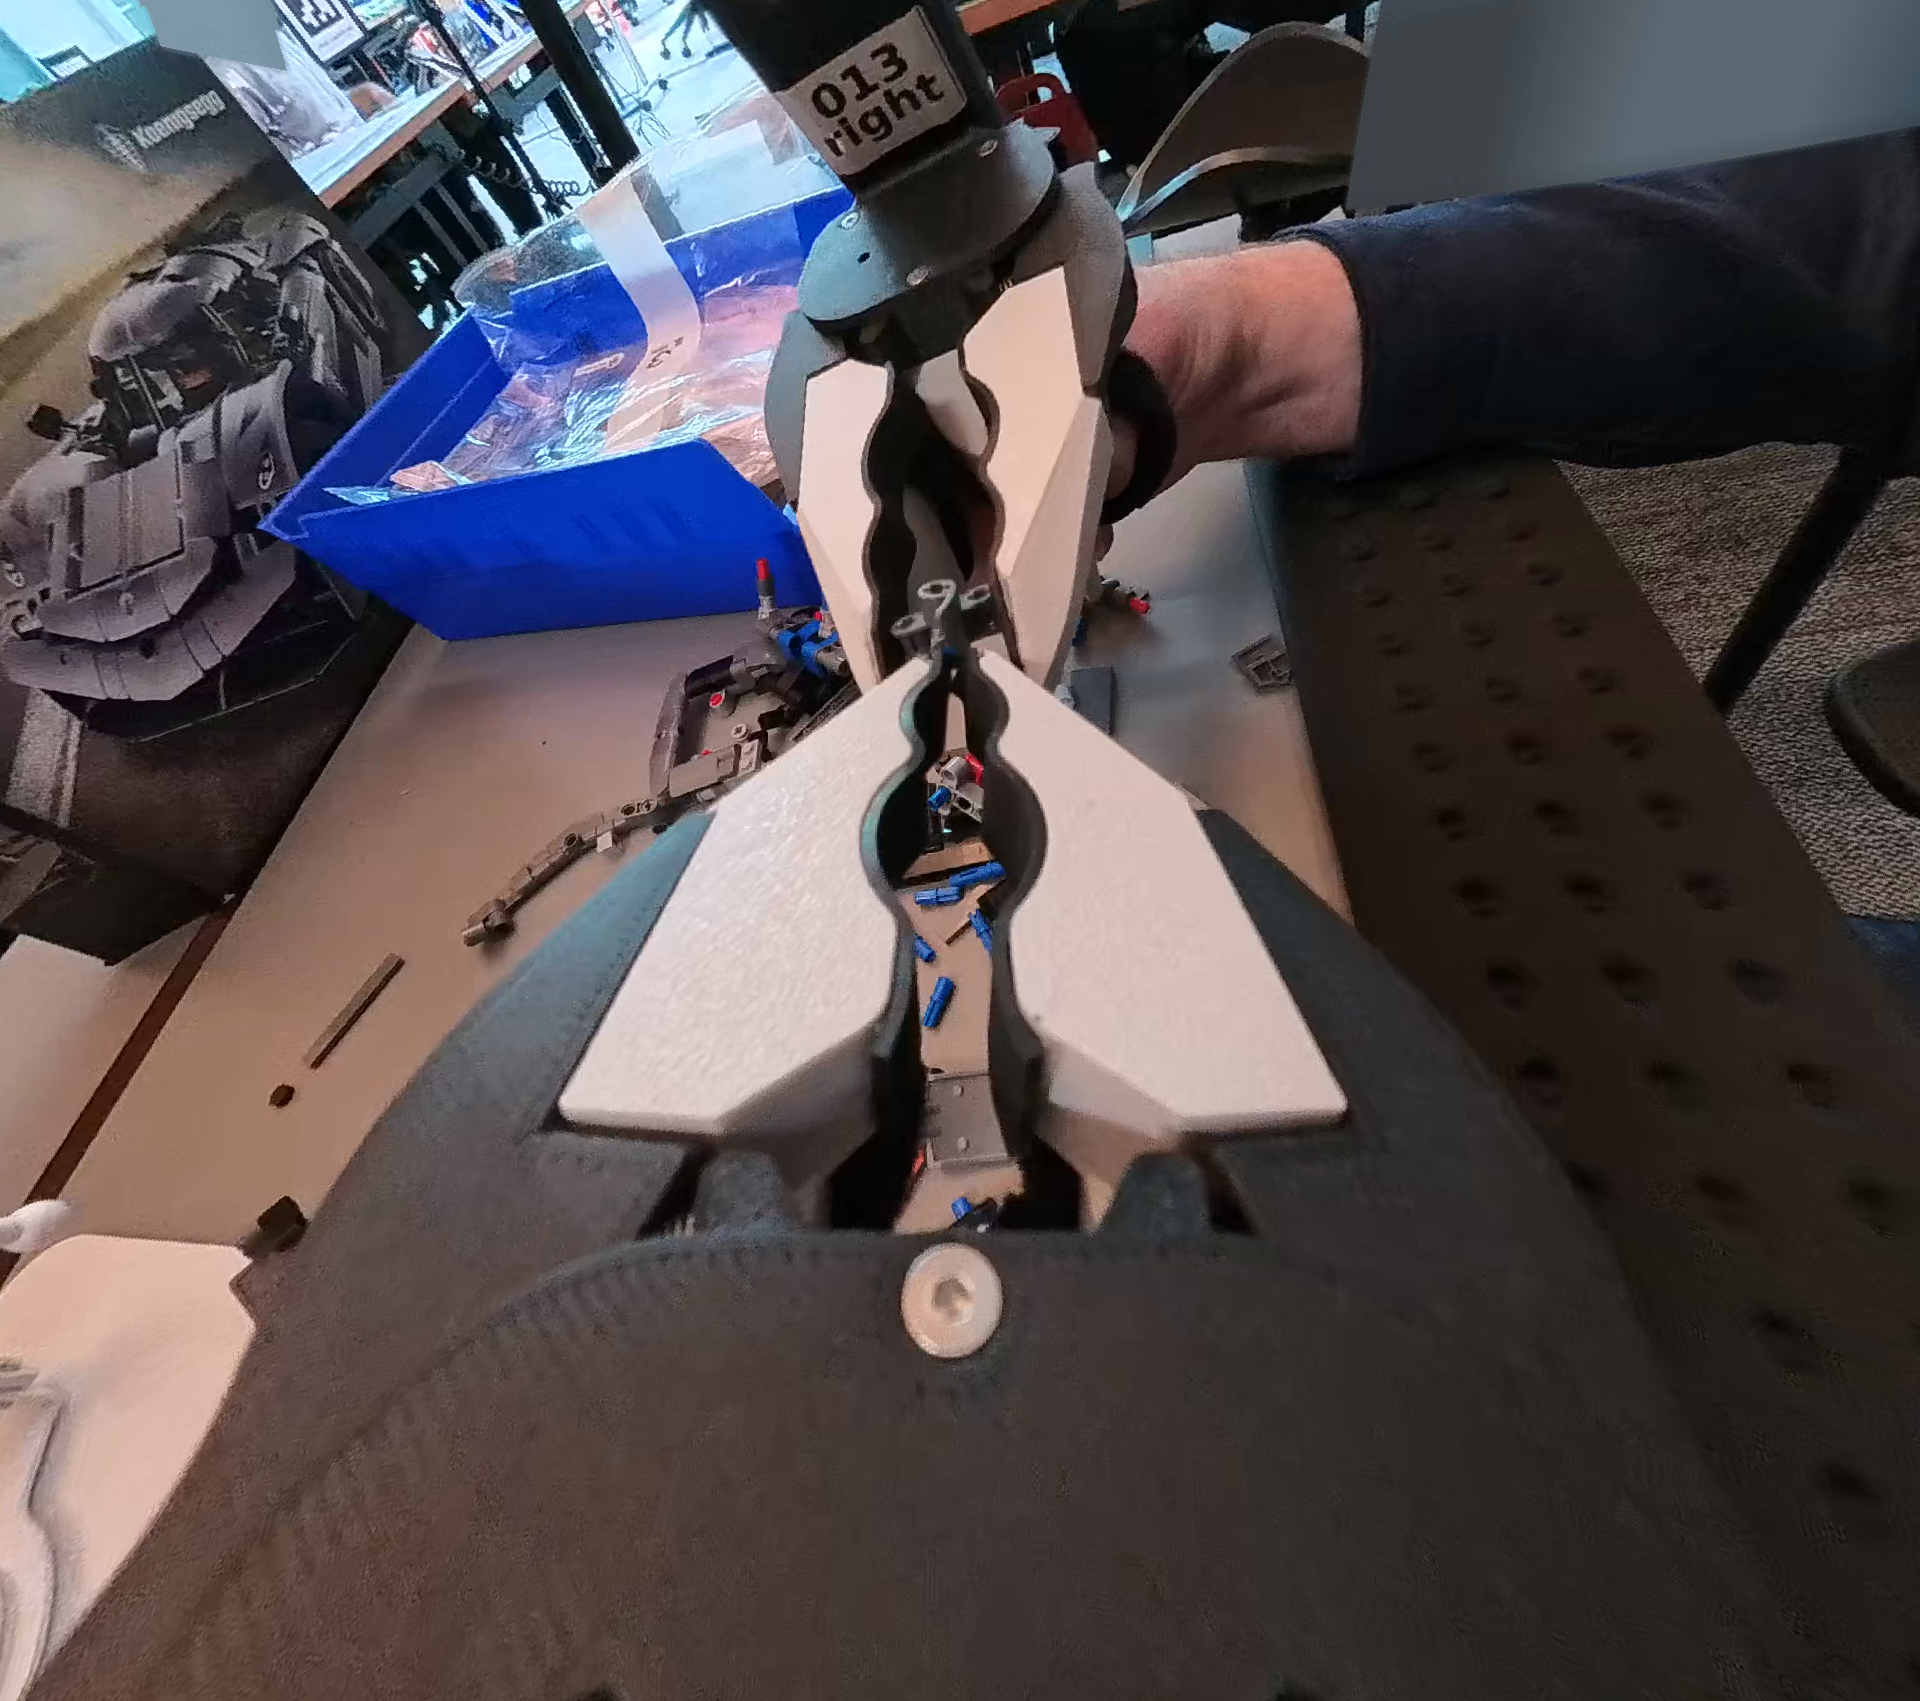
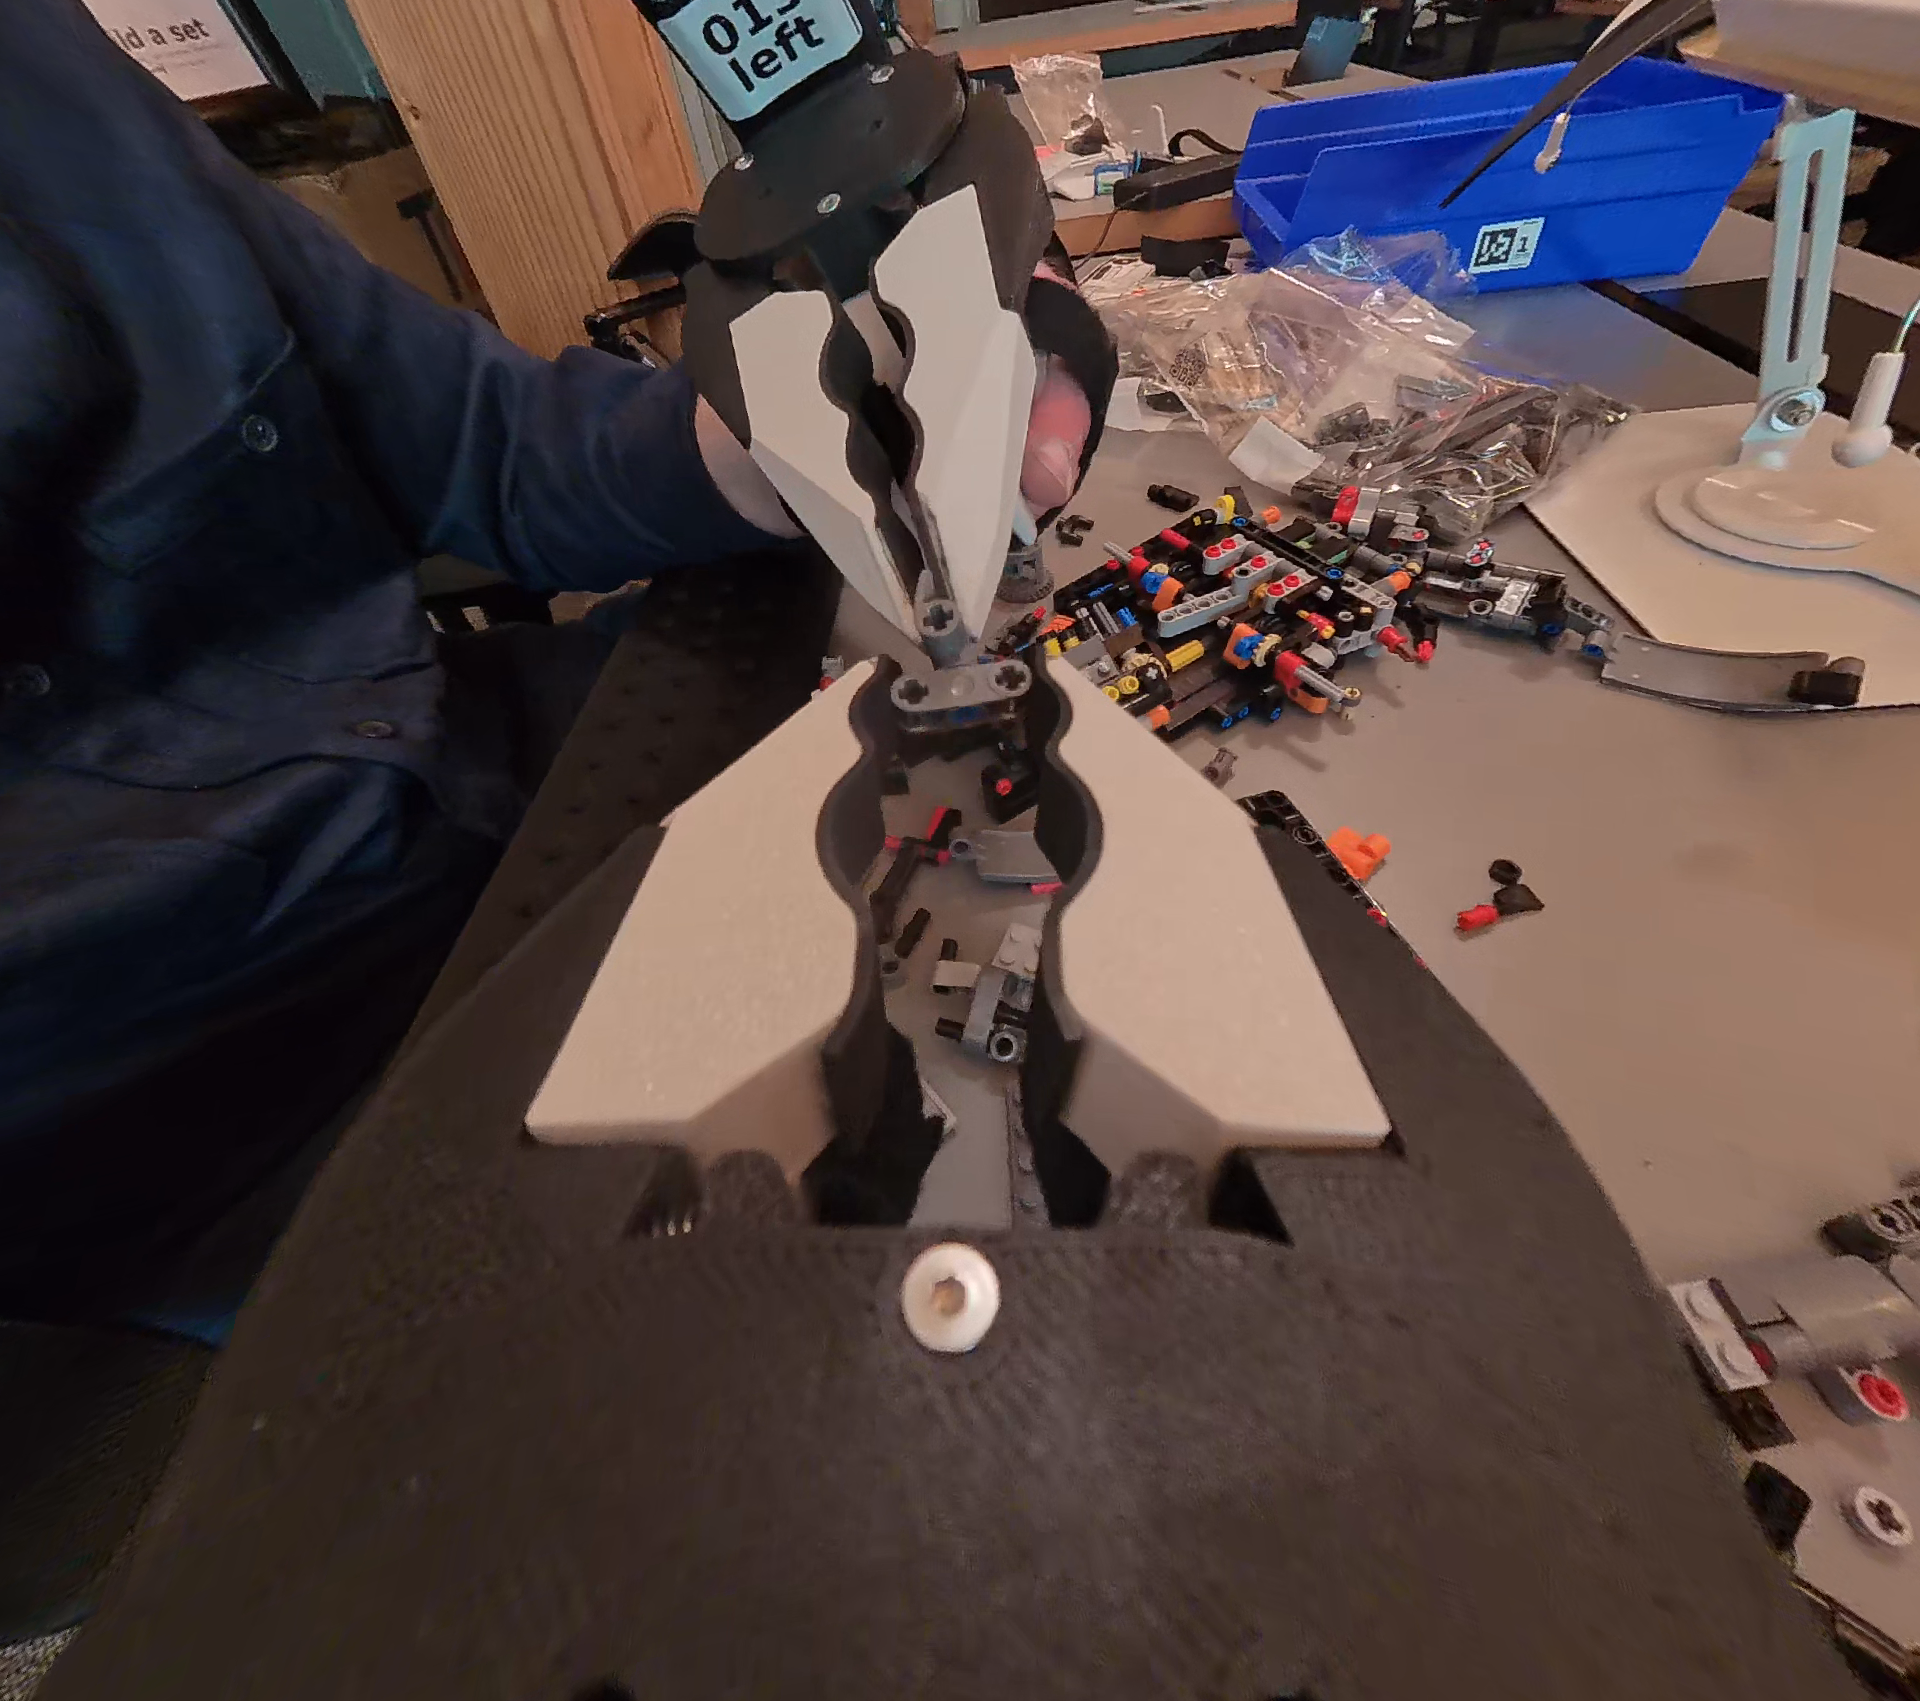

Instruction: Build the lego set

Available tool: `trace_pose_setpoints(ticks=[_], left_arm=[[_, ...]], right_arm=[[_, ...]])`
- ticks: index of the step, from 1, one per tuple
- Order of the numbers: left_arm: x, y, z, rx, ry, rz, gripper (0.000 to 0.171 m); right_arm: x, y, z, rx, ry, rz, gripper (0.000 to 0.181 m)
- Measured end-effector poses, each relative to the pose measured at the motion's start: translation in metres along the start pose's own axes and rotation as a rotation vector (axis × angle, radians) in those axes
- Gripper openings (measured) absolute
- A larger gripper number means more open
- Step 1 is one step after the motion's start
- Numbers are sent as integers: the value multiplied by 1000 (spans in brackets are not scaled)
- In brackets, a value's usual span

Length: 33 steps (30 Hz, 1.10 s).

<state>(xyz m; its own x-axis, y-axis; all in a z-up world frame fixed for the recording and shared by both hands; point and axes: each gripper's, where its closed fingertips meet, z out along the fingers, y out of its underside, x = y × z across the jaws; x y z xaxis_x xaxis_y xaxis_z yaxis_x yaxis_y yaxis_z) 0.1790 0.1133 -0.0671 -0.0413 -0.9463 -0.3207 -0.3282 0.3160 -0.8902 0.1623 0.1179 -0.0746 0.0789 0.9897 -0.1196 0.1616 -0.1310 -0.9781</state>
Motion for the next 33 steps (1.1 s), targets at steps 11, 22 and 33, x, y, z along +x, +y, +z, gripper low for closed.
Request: trace_pose_setpoints(ticks=[11, 22, 33], left_arm=[[0, -3, -1, 44, 52, -85, 5], [2, -2, 1, 45, 78, -111, 8], [4, 6, 6, -41, 67, -96, 5]], right_arm=[[-2, 0, 0, 0, -16, 3, 22], [-2, 2, 0, -4, -19, 14, 22], [0, 16, 8, -87, 2, -2, 21]])
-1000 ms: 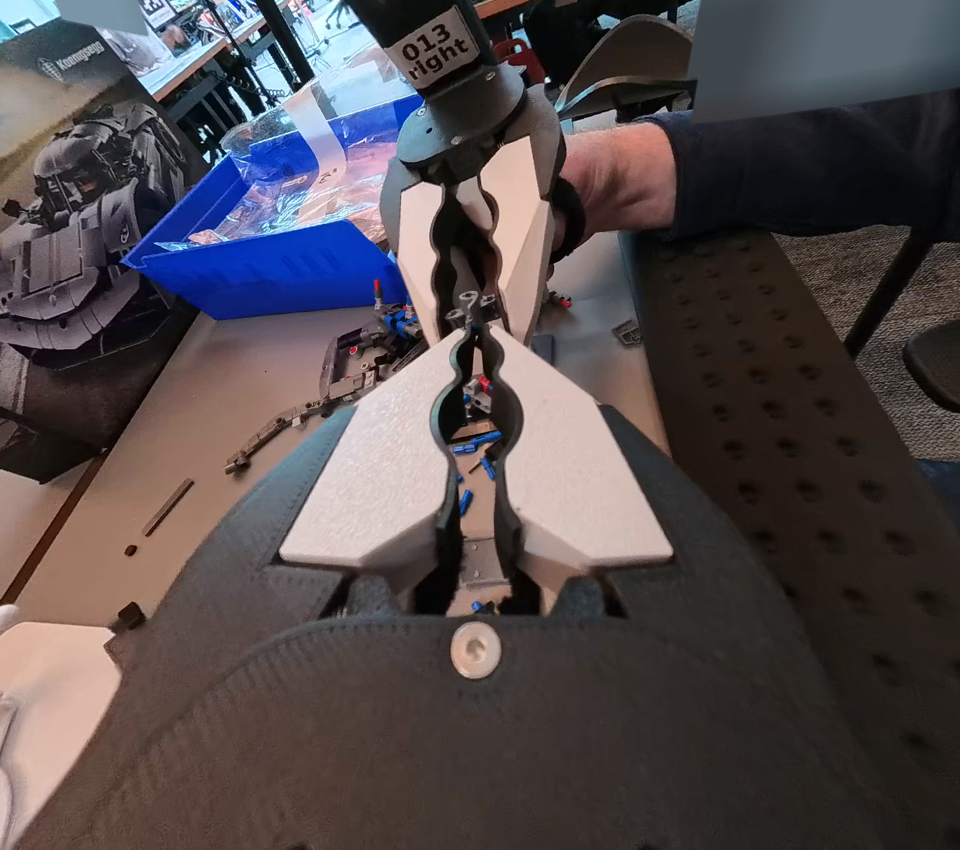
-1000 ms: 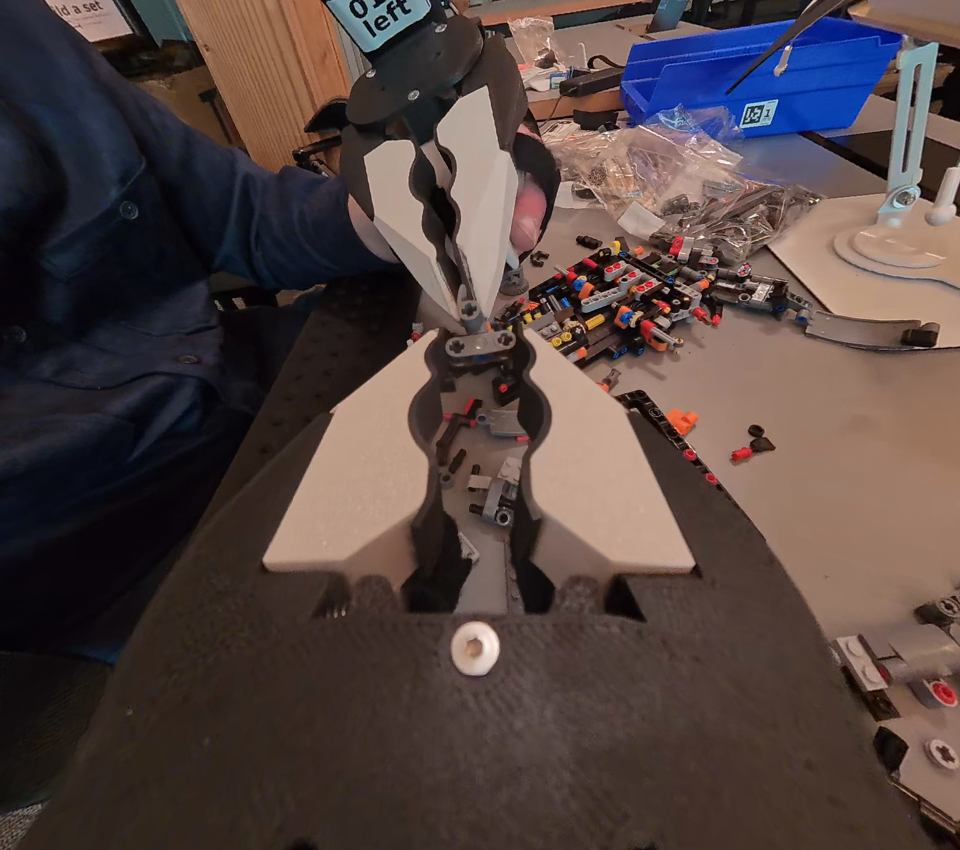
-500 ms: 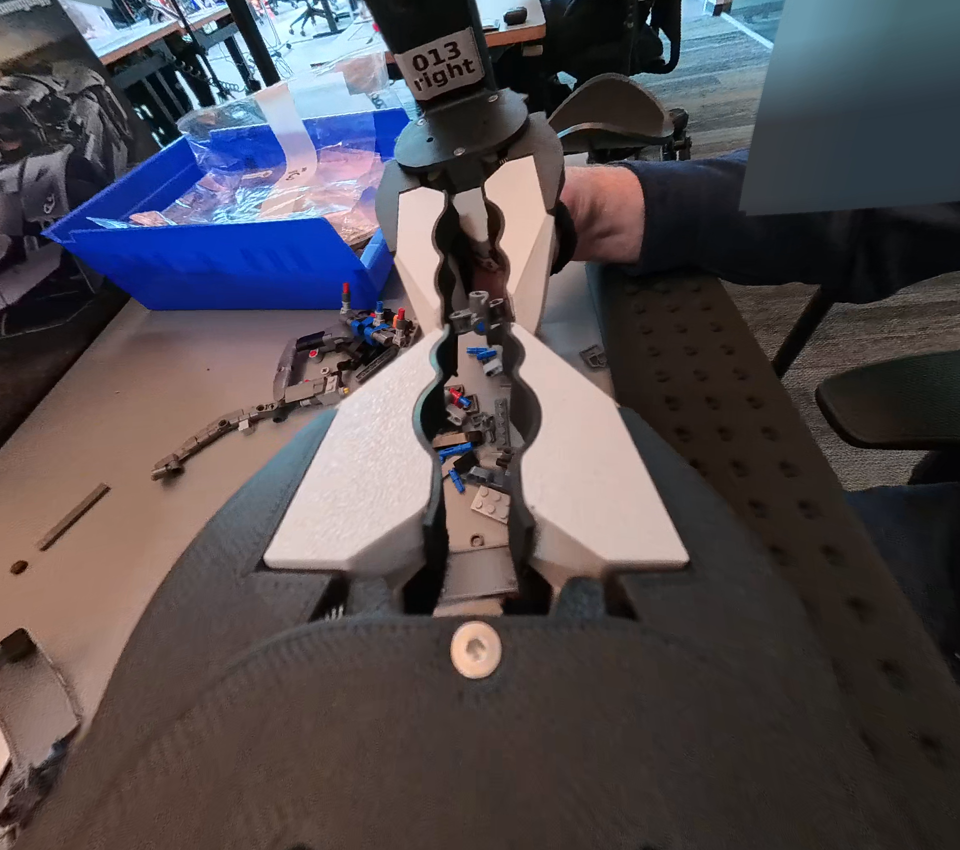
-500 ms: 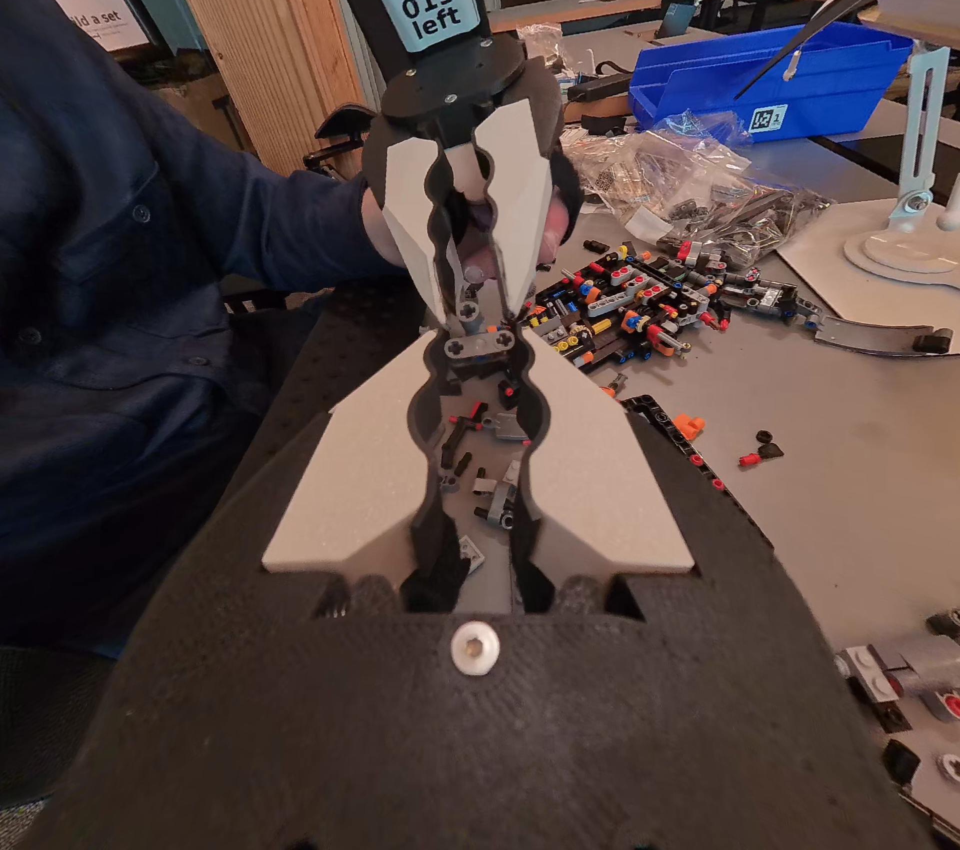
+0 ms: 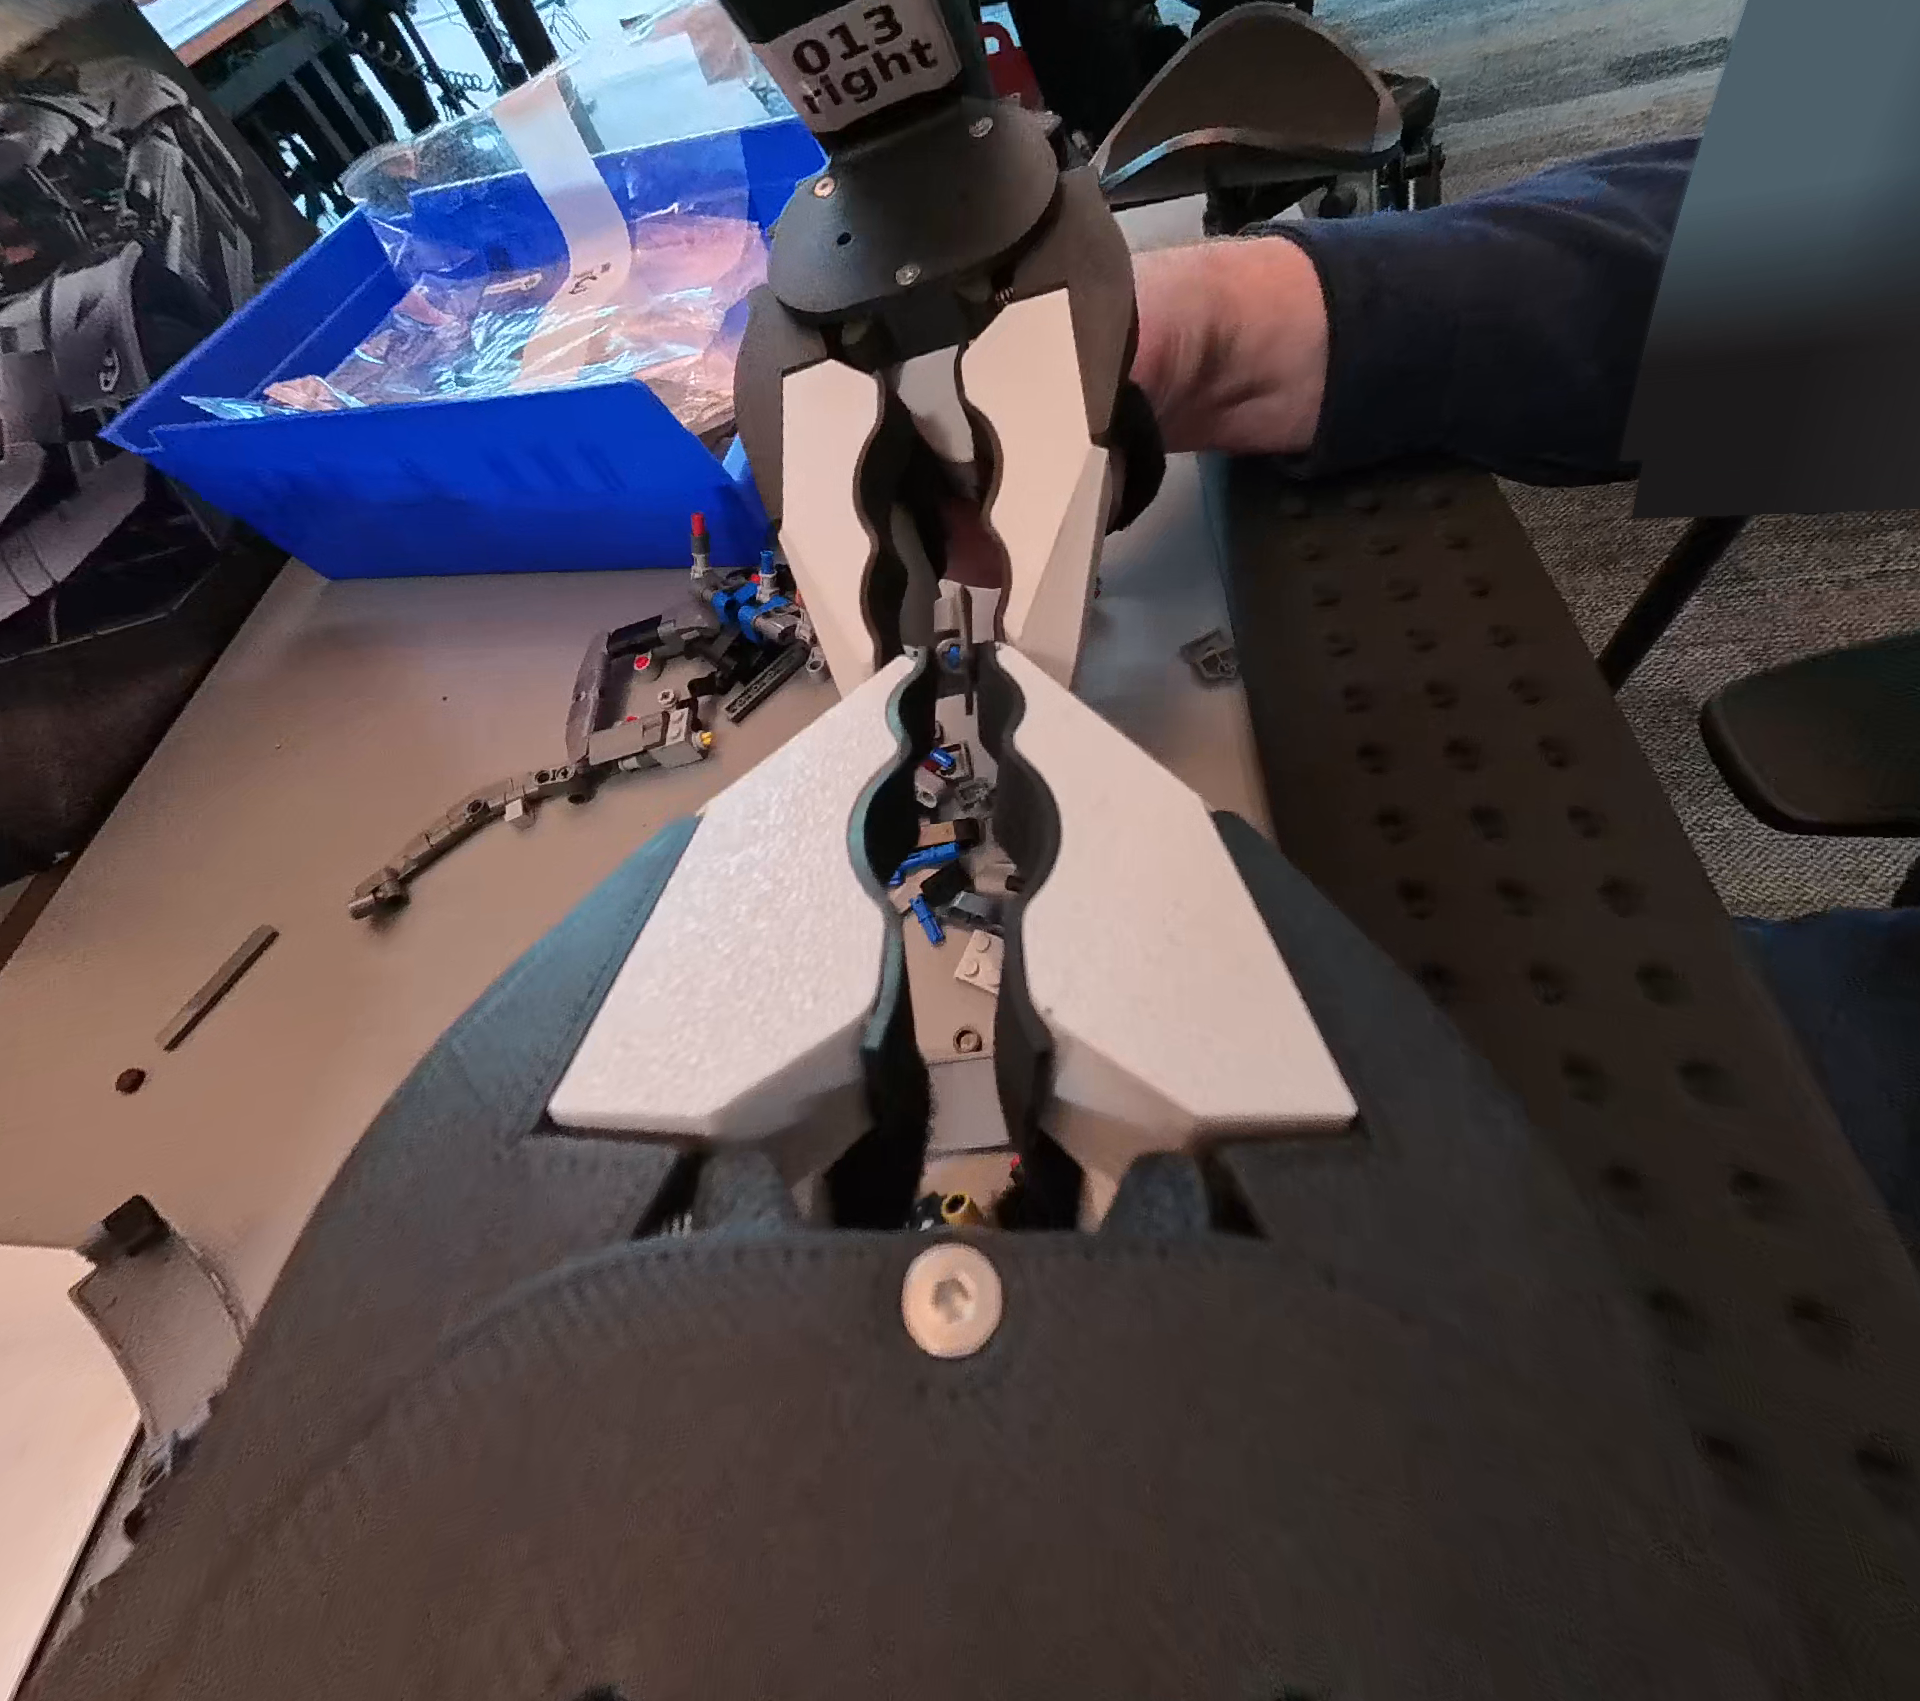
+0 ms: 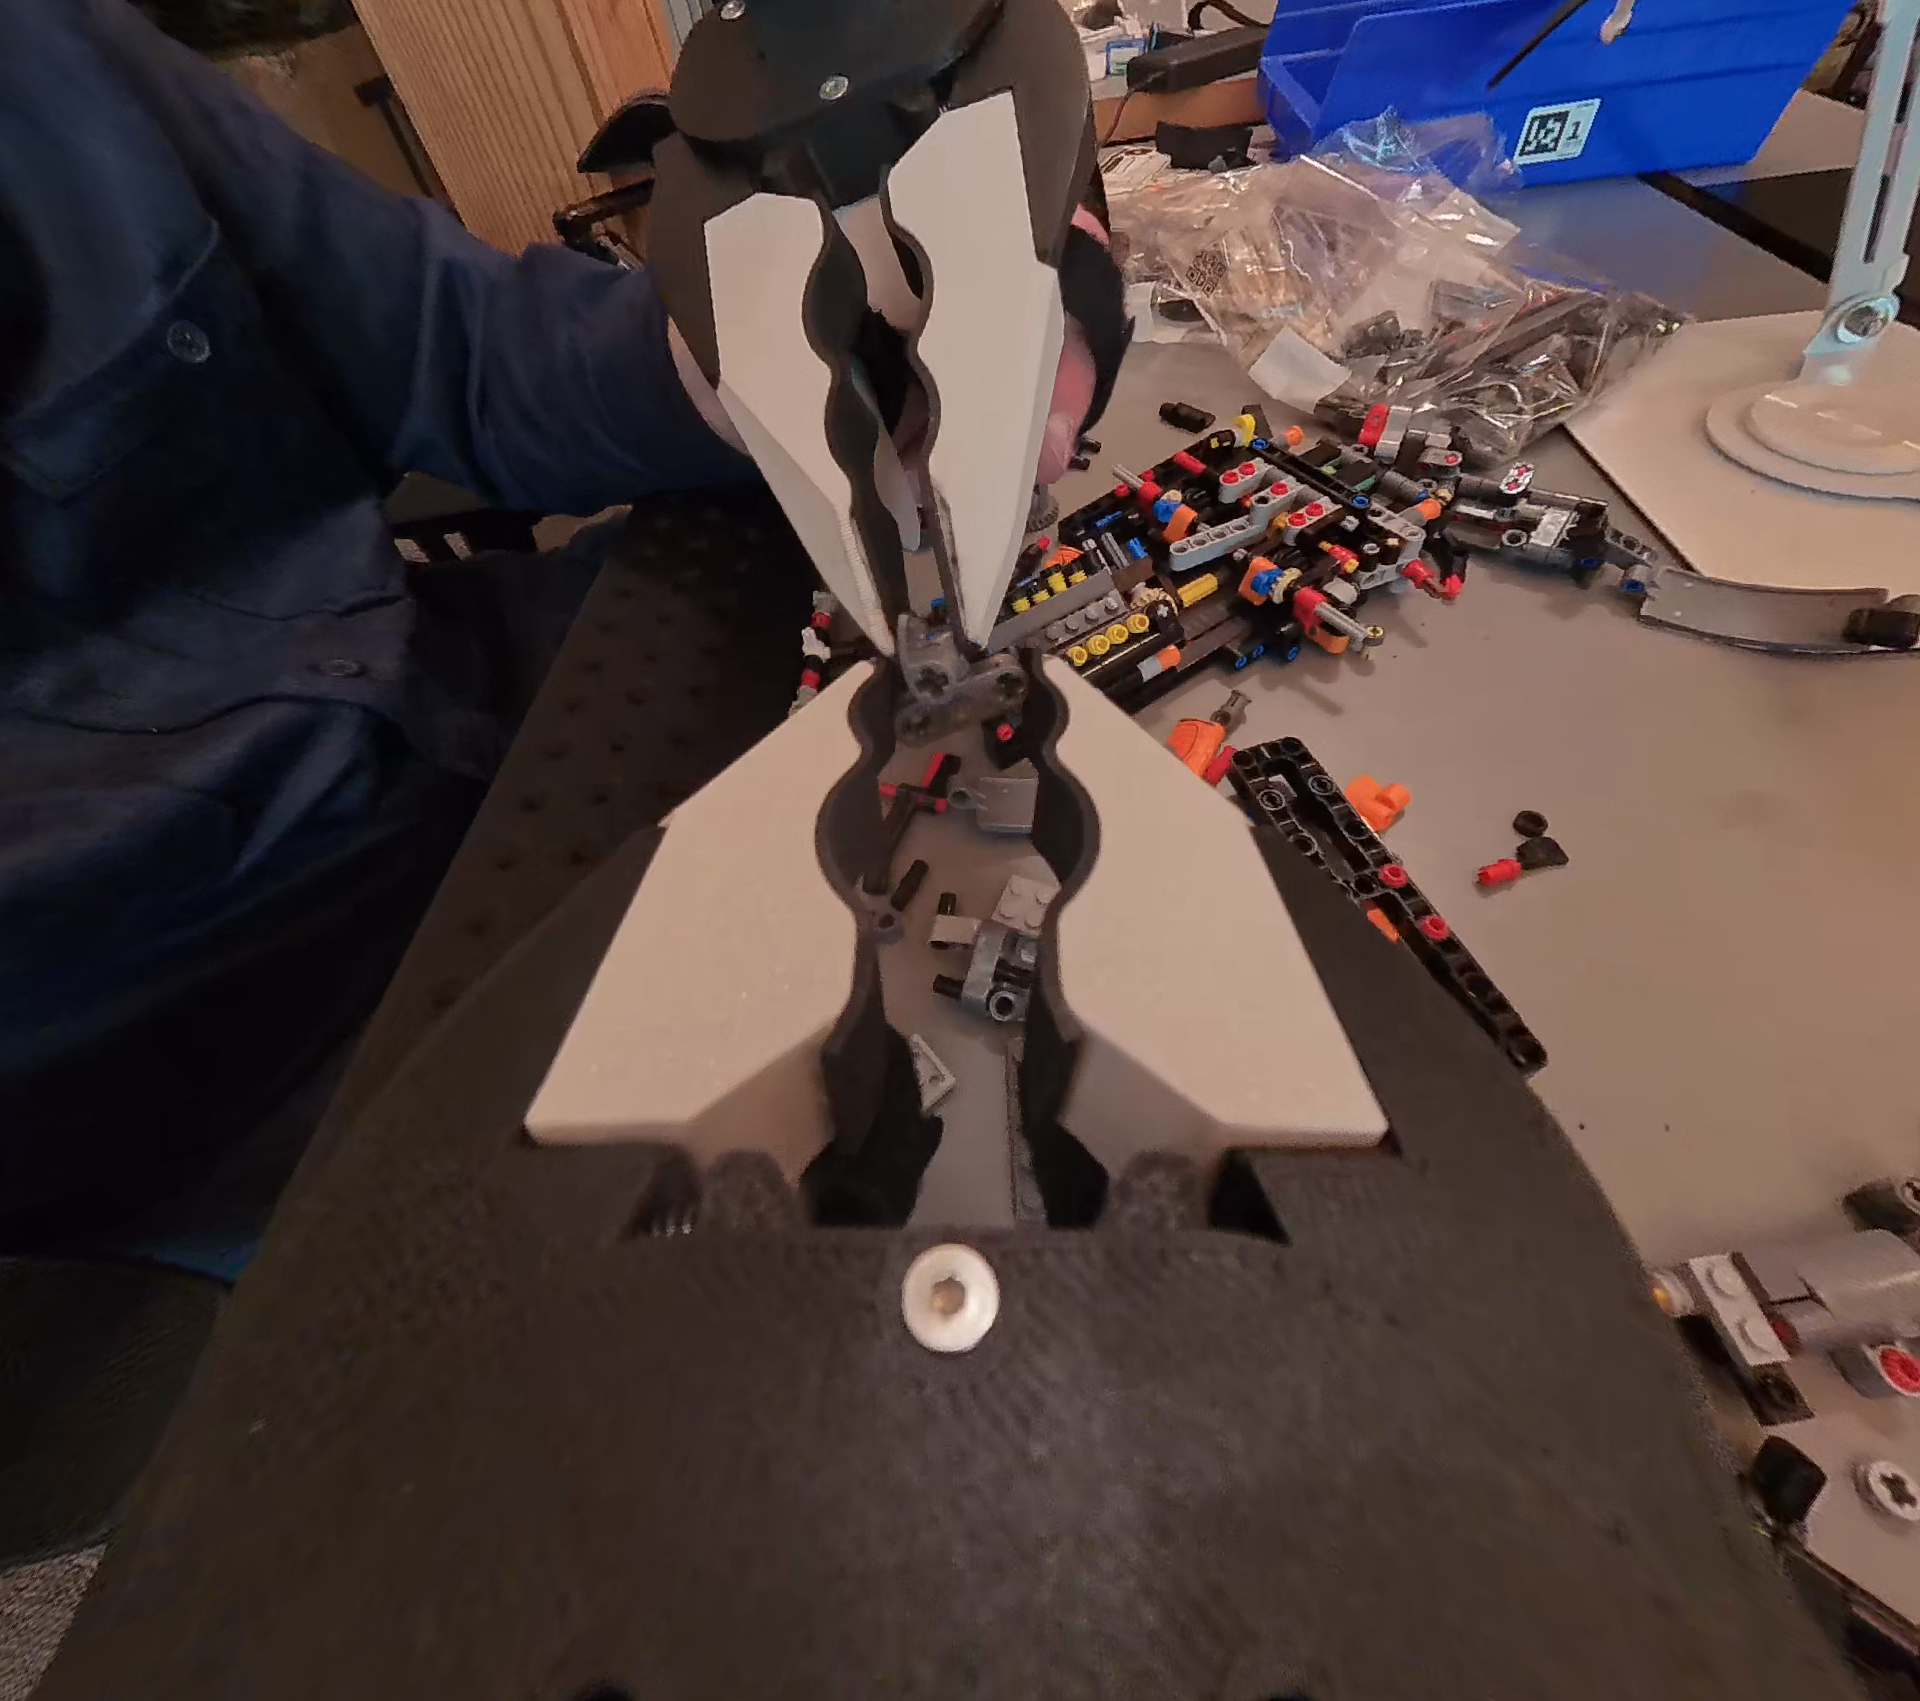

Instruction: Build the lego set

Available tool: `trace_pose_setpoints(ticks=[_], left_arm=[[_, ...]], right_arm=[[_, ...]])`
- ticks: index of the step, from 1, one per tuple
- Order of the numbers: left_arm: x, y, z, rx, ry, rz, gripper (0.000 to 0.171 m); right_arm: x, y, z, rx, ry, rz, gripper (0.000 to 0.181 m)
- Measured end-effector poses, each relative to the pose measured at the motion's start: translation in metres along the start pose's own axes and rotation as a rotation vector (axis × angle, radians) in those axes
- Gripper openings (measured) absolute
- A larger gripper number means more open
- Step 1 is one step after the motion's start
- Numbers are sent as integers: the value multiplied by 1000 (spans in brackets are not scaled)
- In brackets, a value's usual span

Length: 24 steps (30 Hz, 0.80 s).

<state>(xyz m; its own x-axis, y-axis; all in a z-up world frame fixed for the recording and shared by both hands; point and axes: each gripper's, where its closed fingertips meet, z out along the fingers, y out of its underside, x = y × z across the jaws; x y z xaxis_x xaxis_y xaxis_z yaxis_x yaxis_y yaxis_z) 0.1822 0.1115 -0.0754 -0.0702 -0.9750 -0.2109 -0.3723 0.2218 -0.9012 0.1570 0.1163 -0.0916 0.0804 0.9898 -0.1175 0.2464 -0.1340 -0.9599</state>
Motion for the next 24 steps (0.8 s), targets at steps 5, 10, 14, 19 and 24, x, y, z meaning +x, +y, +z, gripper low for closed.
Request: trace_pose_setpoints(ticks=[5, 10, 14, 19, 24], left_arm=[[-2, 0, -3, -13, -14, -15, 4], [-2, -2, -3, -15, -29, -19, 3], [-16, -27, -33, 126, -64, -76, 0], [-21, 10, -24, -10, -30, -101, 0], [-8, 22, 5, -110, -37, -20, 5]], right_arm=[[1, -4, -2, 16, 10, -8, 21], [1, -5, -4, 10, 34, -48, 21], [17, 22, -5, -136, 128, -68, 18], [14, 13, -8, -68, 102, -43, 20], [16, 21, -4, -119, 135, -80, 20]])
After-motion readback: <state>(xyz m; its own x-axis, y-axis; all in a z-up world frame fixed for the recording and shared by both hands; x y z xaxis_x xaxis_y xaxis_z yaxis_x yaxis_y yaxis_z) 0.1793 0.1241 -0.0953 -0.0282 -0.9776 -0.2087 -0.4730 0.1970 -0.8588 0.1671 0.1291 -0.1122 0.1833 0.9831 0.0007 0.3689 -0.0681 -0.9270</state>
